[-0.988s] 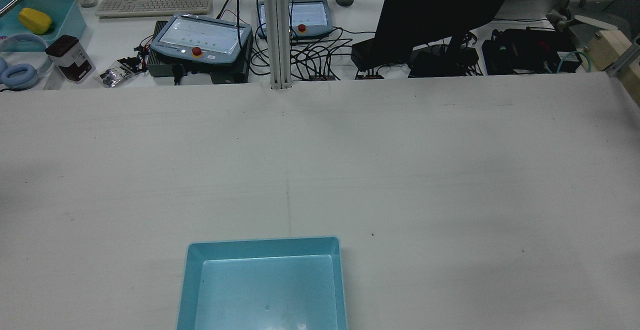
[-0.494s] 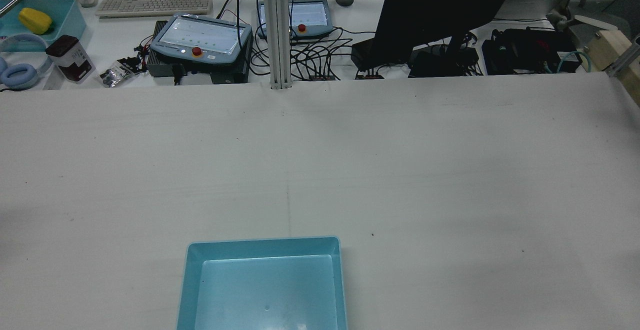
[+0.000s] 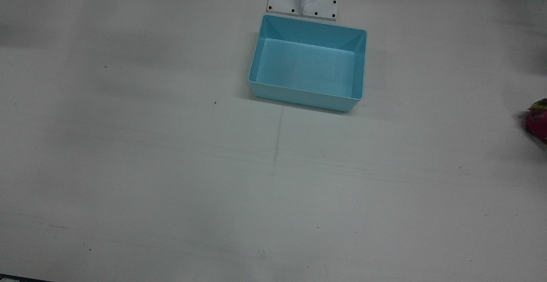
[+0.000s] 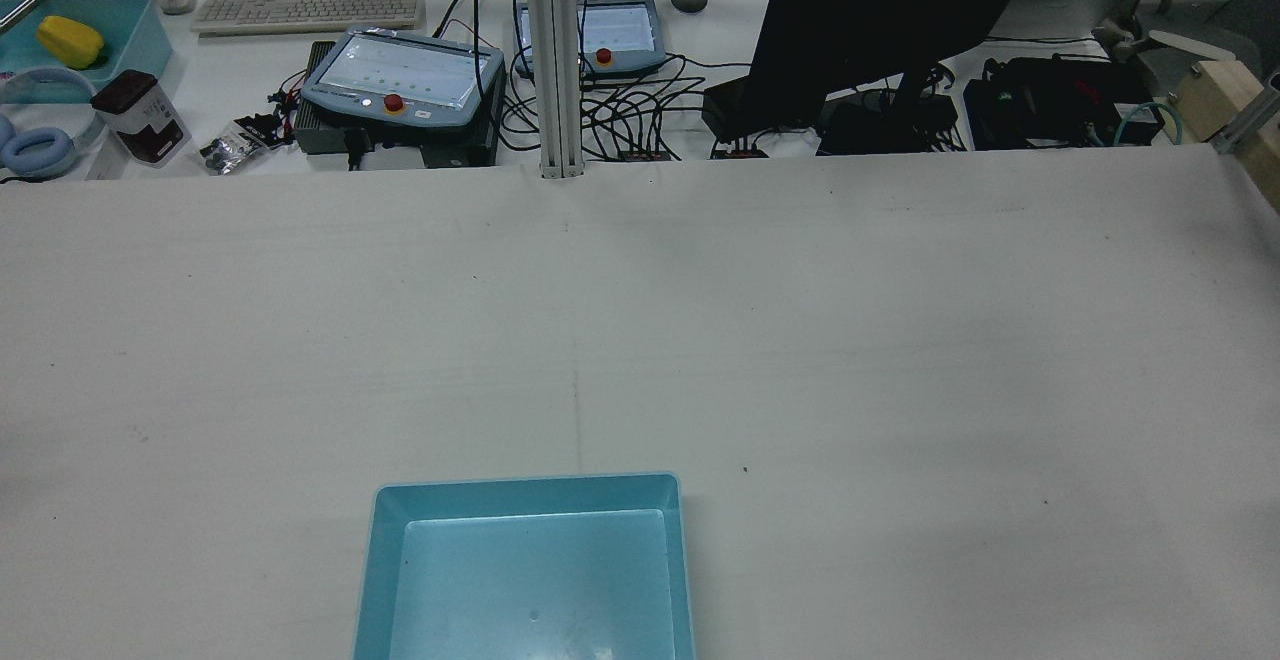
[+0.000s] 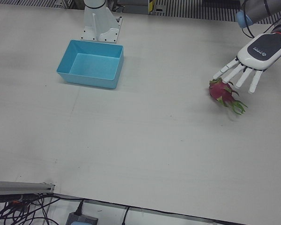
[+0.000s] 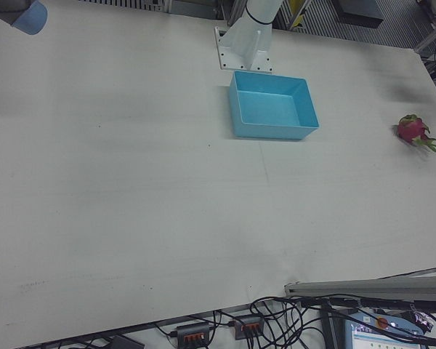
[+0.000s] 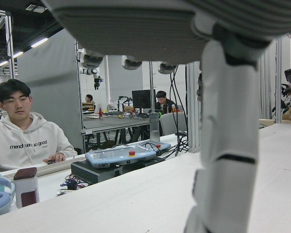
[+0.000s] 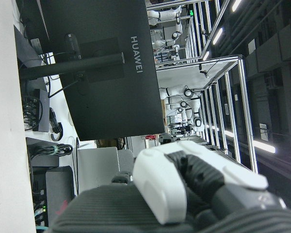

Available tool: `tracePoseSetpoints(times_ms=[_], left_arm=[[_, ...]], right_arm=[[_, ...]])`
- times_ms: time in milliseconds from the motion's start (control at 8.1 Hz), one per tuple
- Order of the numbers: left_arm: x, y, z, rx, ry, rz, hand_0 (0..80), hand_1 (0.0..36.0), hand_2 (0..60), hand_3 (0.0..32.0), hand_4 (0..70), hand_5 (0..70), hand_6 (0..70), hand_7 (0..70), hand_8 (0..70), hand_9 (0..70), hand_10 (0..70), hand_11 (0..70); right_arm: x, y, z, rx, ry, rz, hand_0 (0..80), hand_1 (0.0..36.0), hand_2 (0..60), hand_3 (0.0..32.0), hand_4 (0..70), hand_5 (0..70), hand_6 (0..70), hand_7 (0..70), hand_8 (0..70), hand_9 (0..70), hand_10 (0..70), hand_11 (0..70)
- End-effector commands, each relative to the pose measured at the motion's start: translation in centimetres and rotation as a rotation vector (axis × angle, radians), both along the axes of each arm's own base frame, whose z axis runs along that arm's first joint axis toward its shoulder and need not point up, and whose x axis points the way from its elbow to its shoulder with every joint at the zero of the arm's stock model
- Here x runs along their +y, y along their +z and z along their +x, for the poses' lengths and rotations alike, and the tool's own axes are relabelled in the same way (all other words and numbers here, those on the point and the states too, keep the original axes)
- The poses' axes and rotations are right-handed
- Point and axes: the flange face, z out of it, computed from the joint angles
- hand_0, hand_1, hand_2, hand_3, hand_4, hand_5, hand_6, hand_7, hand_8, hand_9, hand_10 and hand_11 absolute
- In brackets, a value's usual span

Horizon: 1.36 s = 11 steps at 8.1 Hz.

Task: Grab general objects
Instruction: 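Lower the left hand and close its fingers around the dragon fruit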

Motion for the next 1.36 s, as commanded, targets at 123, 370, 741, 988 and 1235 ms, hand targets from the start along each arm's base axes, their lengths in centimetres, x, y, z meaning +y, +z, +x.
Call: tracePoseSetpoints(times_ms=[123,370,741,988,1235], left_arm=[[0.3,2.2,2.8,-0.092,0.071,-0.001,60.7,26.5,7.8,32.0,0.0,0.0,0.0,0.0,0.0,0.0,0.0,2.1],[0.1,2.2,3.8,-0.127,0.085,0.023,62.0,27.2,7.1,32.0,0.0,0.0,0.0,0.0,0.0,0.0,0.0,0.9],[-1.0,6.1,6.0,-0.181,0.121,0.025,62.2,27.9,10.0,32.0,0.0,0.0,0.0,0.0,0.0,0.0,0.0,2.2],[-2.0,8.4,6.4,-0.185,0.134,0.004,60.0,26.8,10.3,32.0,0.0,0.0,0.0,0.0,0.0,0.0,0.0,2.7],[-1.8,8.9,7.1,-0.189,0.159,-0.009,58.5,25.5,10.3,32.0,0.0,0.0,0.0,0.0,0.0,0.0,0.0,1.8]], right_arm=[[0.0,0.0,0.0,0.000,0.000,-0.001,0.0,0.0,0.0,0.0,0.0,0.0,0.0,0.0,0.0,0.0,0.0,0.0],[0.0,0.0,0.0,0.000,0.000,-0.001,0.0,0.0,0.0,0.0,0.0,0.0,0.0,0.0,0.0,0.0,0.0,0.0],[0.0,0.0,0.0,0.000,0.000,-0.001,0.0,0.0,0.0,0.0,0.0,0.0,0.0,0.0,0.0,0.0,0.0,0.0],[0.0,0.0,0.0,0.000,0.000,0.001,0.0,0.0,0.0,0.0,0.0,0.0,0.0,0.0,0.0,0.0,0.0,0.0],[0.0,0.0,0.0,0.000,0.000,0.001,0.0,0.0,0.0,0.0,0.0,0.0,0.0,0.0,0.0,0.0,0.0,0.0]])
